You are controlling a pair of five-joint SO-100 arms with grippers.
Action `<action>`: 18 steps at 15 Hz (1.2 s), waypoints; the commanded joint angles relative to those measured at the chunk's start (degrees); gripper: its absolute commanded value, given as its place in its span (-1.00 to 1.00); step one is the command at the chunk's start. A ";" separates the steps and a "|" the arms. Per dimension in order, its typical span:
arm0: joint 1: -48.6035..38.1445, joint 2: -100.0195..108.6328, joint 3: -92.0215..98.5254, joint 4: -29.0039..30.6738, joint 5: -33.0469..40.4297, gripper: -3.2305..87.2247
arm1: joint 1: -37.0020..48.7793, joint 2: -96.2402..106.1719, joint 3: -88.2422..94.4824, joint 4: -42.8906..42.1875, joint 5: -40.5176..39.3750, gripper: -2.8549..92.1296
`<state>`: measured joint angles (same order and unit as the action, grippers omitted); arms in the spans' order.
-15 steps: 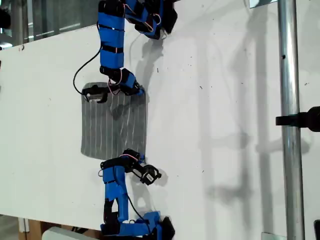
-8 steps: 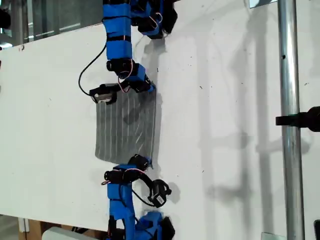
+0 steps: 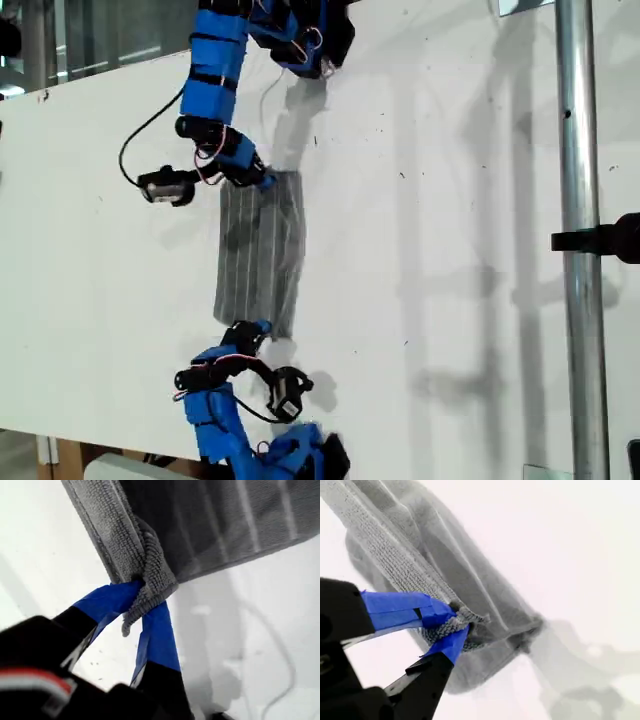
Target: Grasp corners of a towel and fold twice.
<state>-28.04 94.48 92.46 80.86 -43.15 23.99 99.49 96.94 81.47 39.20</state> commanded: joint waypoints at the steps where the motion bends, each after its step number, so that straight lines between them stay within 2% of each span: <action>1: -14.06 0.44 -8.00 -1.05 8.17 -0.99 | 13.10 -2.64 -8.44 -2.99 -9.40 -0.94; 4: -22.85 -3.60 -13.80 -3.69 11.60 -0.99 | 20.65 -10.02 -17.14 -8.61 -16.00 -0.94; 7: -20.39 -3.16 -11.95 -6.42 12.92 -0.99 | 21.09 -8.61 -17.31 -7.38 -17.31 -0.94; 9: -18.54 -3.16 -3.34 -10.46 11.34 -0.99 | 17.93 -4.83 -8.17 -5.62 -14.41 -0.94; 11: -17.40 -6.86 1.32 -13.89 9.49 -0.99 | 16.44 -3.08 1.05 -8.00 -12.22 -0.94; 15: -18.28 -17.23 0.62 -13.45 6.33 -0.99 | 16.26 -9.76 8.00 -15.12 -10.37 -0.94; 18: -15.91 -21.97 -4.22 -7.03 6.68 -0.94 | 17.75 -15.91 7.56 -16.44 -10.20 -0.94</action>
<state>-45.00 72.33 90.18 69.52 -36.21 39.73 83.94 104.68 65.04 28.56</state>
